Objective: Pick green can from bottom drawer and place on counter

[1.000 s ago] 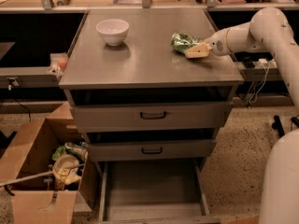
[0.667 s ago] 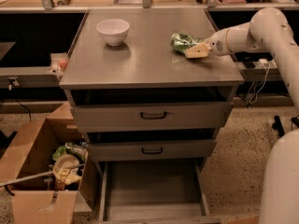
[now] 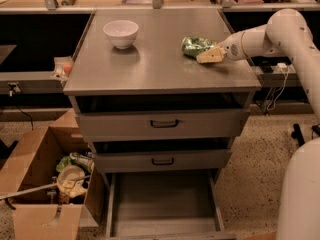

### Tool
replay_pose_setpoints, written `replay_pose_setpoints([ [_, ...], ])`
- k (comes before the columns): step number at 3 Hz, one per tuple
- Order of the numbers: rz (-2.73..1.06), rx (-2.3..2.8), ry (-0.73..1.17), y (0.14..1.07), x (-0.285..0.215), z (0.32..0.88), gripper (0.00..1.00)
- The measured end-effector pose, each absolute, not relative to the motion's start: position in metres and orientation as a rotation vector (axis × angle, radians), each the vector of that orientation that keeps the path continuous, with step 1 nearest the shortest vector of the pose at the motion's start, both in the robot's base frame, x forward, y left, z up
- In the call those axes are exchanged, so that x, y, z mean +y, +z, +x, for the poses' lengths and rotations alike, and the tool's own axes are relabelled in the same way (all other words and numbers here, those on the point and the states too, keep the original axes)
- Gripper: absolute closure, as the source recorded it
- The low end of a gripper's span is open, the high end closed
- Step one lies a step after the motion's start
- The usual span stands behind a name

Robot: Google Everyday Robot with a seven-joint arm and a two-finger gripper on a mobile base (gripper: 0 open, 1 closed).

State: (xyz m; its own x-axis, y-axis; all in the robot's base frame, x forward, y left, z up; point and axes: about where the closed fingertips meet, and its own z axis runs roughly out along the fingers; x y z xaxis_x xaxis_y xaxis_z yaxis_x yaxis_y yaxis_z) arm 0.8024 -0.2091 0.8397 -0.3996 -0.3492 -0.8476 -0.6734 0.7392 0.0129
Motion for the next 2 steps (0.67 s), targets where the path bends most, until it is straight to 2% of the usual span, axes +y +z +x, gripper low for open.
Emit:
replay_pose_setpoints([
  [2,-0.802,1.992,0.457,0.846,-0.198,0.805,0.00],
])
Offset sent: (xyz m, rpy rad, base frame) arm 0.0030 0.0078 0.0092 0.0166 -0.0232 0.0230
